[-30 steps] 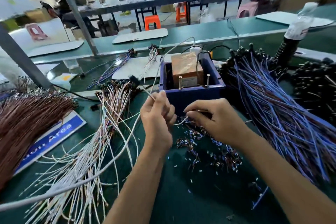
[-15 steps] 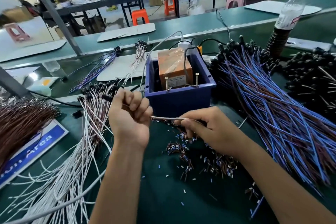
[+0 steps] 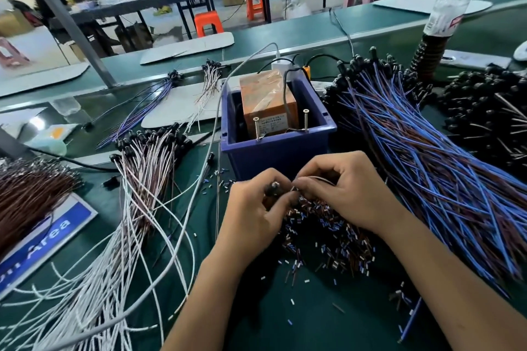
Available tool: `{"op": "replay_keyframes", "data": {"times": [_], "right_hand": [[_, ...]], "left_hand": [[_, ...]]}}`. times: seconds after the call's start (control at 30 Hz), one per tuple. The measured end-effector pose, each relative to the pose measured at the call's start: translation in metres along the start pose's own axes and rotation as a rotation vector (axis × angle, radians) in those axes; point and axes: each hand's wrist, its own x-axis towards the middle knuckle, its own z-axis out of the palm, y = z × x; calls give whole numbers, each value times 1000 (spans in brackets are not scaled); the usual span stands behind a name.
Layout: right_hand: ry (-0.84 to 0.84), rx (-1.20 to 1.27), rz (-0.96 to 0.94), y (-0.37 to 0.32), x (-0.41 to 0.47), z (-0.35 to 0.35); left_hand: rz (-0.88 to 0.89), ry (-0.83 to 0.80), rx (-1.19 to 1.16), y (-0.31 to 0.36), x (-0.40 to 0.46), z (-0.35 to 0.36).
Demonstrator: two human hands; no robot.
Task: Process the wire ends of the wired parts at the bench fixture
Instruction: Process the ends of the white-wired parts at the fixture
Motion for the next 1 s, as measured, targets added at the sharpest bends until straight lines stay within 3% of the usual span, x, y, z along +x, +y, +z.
{"op": "replay_keyframes", "data": {"times": [0.13, 0.37, 0.57, 0.87, 1.0], "right_hand": [[-9, -1, 13, 1, 0, 0], [-111, 270, 159, 1, 2, -5], [-97, 230, 199, 3, 2, -3], [13, 132, 233, 3, 1, 6], [35, 154, 217, 1, 0, 12]], "left_hand": [[-130, -84, -243, 0, 1, -6], [-280, -138, -624, 6, -3, -8], [-186, -33, -318, 2, -3, -1], [185, 70, 115, -2, -1, 4], [198, 100, 119, -4, 0, 6]]}}
